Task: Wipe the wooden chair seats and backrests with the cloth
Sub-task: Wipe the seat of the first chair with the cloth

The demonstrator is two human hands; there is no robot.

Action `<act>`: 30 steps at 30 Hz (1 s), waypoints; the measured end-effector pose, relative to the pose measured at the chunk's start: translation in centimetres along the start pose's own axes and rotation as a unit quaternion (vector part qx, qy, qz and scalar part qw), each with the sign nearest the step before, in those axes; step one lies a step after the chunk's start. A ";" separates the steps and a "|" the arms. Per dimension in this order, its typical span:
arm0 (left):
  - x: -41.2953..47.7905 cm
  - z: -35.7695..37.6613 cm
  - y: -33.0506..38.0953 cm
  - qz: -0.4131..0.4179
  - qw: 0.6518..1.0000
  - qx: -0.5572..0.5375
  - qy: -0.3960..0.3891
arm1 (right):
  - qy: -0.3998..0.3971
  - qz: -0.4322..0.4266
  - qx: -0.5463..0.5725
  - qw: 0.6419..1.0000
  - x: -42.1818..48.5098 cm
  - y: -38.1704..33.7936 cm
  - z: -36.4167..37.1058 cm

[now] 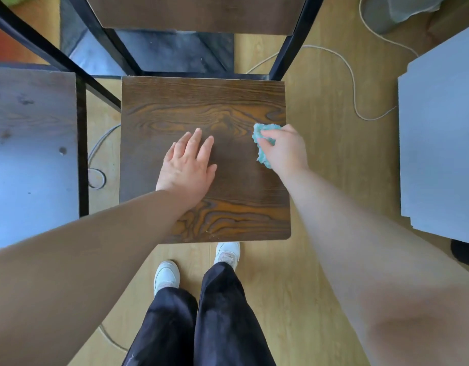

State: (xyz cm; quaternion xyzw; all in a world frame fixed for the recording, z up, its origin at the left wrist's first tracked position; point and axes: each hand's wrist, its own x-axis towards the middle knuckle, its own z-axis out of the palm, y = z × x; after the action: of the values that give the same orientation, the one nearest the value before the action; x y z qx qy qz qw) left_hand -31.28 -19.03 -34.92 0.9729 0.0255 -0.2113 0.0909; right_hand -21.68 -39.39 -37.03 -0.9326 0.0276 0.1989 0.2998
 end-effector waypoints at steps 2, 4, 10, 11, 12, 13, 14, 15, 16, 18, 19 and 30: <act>0.2 -0.1 0.3 -0.003 1.000 0.001 -0.005 | 0.007 0.007 0.004 1.000 0.3 0.0 0.0; 0.1 -0.2 0.4 -0.005 1.000 0.001 -0.010 | 0.012 0.004 0.002 1.000 0.5 0.2 -0.1; -1.3 -0.1 -0.5 -0.009 1.000 -0.007 -0.013 | 0.016 0.002 0.017 1.000 -1.0 0.1 1.1; -1.6 0.1 -0.8 -0.007 1.000 -0.006 -0.014 | 0.011 -0.004 0.018 1.000 -1.7 -0.1 1.5; -1.9 0.3 -1.1 -0.007 1.000 -0.006 -0.015 | 0.006 -0.012 0.016 1.000 -2.3 -0.2 1.9; -2.3 0.5 -1.5 -0.007 1.000 -0.006 -0.017 | 0.002 -0.022 0.013 1.000 -3.1 -0.3 2.4; -2.7 0.7 -1.8 -0.007 1.000 -0.005 -0.019 | -0.001 -0.030 0.009 0.999 -3.8 -0.4 2.9; -3.1 1.0 -2.2 -0.007 1.000 -0.002 -0.022 | -0.001 -0.037 0.007 0.999 -4.6 -0.6 3.4; -3.6 1.2 -2.5 -0.005 1.000 0.002 -0.024 | -0.002 -0.040 0.006 0.999 -5.5 -0.7 4.0; -4.6 1.6 -3.2 -0.004 1.000 0.005 -0.028 | -0.009 -0.050 -0.001 0.999 -7.5 -1.0 5.2; -5.2 1.8 -3.5 -0.003 1.000 0.008 -0.030 | -0.014 -0.058 -0.006 0.998 -8.6 -1.2 5.9; -11.6 4.1 -7.3 0.037 0.997 0.049 -0.043 | -0.059 -0.119 -0.003 0.991 -18.9 -2.6 11.6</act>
State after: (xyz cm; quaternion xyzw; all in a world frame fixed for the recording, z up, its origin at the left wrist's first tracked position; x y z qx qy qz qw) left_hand -44.11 -12.71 -34.99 0.9664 -0.0252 -0.2504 0.0515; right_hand -42.73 -31.94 -36.92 -0.9167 -0.1022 0.2170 0.3197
